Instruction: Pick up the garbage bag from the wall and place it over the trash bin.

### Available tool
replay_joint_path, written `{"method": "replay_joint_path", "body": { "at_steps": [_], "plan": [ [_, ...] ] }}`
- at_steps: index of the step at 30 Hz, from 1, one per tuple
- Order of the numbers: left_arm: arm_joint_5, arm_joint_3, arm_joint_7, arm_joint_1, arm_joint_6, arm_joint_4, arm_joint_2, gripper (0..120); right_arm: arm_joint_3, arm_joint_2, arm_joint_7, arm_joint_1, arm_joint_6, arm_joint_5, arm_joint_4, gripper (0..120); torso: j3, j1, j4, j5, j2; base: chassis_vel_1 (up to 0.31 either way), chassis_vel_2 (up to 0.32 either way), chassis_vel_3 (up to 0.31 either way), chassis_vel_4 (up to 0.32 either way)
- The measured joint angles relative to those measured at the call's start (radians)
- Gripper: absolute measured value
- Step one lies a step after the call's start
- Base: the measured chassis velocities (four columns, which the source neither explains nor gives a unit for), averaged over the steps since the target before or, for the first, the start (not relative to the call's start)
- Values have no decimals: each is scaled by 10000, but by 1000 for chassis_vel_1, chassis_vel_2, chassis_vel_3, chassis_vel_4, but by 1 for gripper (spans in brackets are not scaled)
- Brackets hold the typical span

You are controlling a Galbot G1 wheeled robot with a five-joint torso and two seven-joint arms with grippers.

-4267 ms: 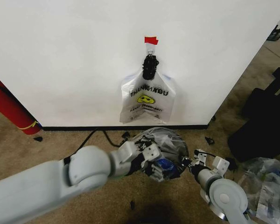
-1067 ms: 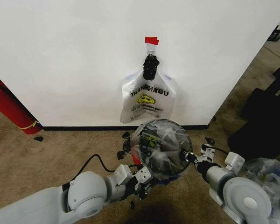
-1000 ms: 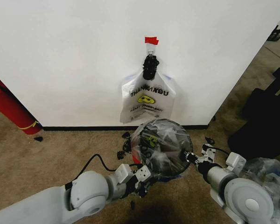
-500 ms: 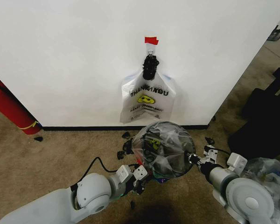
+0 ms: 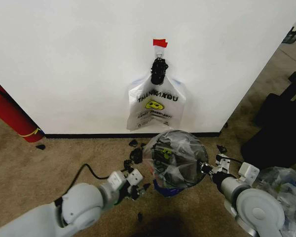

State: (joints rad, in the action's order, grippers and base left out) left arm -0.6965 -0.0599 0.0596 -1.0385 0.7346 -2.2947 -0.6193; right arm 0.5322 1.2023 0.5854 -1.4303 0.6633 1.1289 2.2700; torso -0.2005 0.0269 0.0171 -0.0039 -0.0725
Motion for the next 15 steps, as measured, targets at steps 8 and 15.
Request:
{"method": "replay_joint_path", "body": {
  "at_steps": [8, 15],
  "plan": [
    [-1675, 1160, -1, -484, -1485, -145, 96, 88, -328, -790, -3219, -363, -1641, -3288, -1002, 0, 0, 0, 2, 3, 0, 0, 0, 0, 0],
    [-4735, 1120, 322, 707, -3161, 799, -886, 100, -304, -1538, -5994, -508, -4278, -5104, -1853, 0, 0, 0, 1, 0, 0, 0, 0, 0, 0]
  ]
}}
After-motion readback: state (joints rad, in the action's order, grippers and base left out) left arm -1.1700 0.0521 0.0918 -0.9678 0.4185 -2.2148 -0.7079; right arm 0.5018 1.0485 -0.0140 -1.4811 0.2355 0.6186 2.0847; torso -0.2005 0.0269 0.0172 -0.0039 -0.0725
